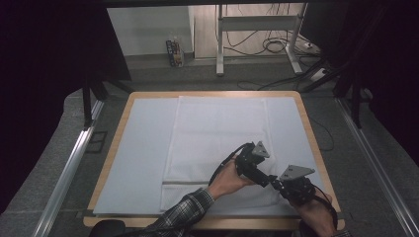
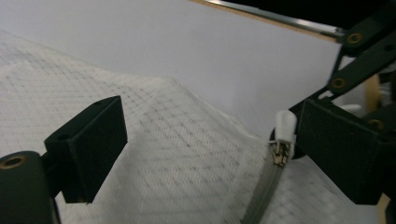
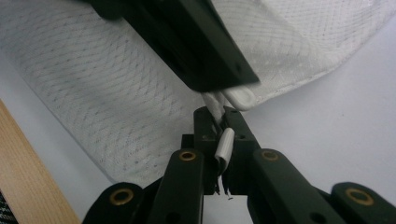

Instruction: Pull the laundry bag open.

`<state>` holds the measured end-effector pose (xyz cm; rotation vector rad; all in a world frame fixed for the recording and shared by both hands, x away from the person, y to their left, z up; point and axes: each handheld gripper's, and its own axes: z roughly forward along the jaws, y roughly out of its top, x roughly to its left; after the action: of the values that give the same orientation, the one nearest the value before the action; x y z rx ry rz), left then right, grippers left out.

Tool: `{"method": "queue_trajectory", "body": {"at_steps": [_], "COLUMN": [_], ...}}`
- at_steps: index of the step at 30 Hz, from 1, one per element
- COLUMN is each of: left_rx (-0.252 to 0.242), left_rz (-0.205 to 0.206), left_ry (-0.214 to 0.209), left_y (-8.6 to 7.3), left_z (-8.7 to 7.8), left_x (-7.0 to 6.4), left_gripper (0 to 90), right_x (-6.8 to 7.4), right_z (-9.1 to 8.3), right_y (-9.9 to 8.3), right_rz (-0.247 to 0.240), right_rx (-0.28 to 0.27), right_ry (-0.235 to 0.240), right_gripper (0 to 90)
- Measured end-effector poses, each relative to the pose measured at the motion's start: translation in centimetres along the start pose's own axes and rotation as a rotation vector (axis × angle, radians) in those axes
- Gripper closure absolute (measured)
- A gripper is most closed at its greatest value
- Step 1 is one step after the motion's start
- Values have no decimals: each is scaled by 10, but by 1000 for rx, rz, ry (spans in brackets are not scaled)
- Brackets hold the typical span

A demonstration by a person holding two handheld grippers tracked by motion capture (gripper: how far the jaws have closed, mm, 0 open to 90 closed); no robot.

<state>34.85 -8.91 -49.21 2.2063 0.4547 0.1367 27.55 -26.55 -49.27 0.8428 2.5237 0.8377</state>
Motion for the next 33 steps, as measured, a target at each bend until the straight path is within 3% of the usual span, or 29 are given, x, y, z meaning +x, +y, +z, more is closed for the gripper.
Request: {"method": "queue_trajectory", "body": {"at_steps": [4, 10, 13, 15, 18, 20, 21, 23, 27, 30, 32, 33], "left_rx": [3, 15, 15, -15, -21, -21, -21, 2, 19, 51, 60, 52], "left_rz": [10, 3, -17, -57, -62, -44, -44, -6, 13, 27, 34, 33], "left_ry": [37, 100, 90, 70, 47, 26, 26, 25, 26, 74, 94, 128], "left_y": [0, -3, -8, -10, -9, -4, -4, 1, 8, 12, 12, 12], "left_z": [4, -11, -20, -23, -24, -18, -18, -11, 0, 9, 8, 4], "left_x": [-1, 9, 17, 18, 18, 12, 12, 6, 1, 0, 0, 3], "left_gripper": [85, 107, 114, 120, 116, 112, 109, 108, 109, 109, 118, 126], "right_x": [0, -2, -3, -3, -2, -2, -2, -2, -2, -2, -2, -3], "right_z": [0, 0, 0, 0, 0, 0, 0, 0, -1, 0, 0, 0], "right_y": [0, -1, -1, -1, -1, -1, -1, -1, -1, -1, -1, -2], "right_rz": [5, 16, 20, 16, 17, 15, 15, 13, 6, 12, 16, 16], "right_rx": [2, 14, 12, 15, 12, 12, 12, 11, 11, 14, 14, 25], "right_ry": [-1, -20, -24, -26, -28, -30, -30, -29, -30, -30, -33, -37], "right_gripper": [847, 848, 848, 847, 847, 847, 847, 846, 845, 845, 845, 845]}}
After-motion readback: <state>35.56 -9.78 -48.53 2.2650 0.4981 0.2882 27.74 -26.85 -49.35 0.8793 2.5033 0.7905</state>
